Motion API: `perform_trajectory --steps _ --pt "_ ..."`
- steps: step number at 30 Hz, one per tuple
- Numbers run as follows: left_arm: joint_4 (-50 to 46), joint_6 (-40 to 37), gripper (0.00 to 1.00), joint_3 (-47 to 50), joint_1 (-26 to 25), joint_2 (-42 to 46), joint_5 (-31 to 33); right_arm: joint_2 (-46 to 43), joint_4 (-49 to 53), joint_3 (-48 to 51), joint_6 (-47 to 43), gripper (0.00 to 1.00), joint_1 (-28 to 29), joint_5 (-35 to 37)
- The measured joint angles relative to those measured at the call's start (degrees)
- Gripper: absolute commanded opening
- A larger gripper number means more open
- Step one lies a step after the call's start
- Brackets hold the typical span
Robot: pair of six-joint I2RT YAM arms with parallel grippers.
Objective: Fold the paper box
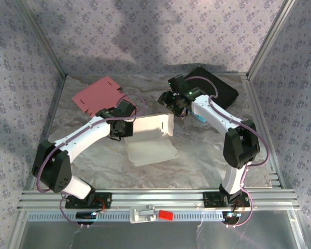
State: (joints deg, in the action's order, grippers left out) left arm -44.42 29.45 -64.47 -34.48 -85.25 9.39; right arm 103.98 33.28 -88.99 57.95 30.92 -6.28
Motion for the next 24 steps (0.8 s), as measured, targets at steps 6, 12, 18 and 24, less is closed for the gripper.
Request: perform_trajectory --steps 6,12,18,24 --pt "0.00 -0.07 0.00 0.00 0.00 0.00 0.00 1.16 0.72 0.00 -1.18 0.62 0.63 -1.44" --pt "0.02 -0.09 0.00 0.00 0.00 0.00 -0.02 1.79 0.87 0.02 -1.73 0.60 0.85 -3.32" --pt "0.04 -0.09 0.00 0.00 0.00 0.00 -0.04 1.77 -0.20 0.74 -0.76 0.55 1.01 -5.33" --pt "0.11 -0.13 0.00 0.00 0.00 0.00 -0.59 1.77 -2.40 2.97 2.62 0.53 1.01 -7.65"
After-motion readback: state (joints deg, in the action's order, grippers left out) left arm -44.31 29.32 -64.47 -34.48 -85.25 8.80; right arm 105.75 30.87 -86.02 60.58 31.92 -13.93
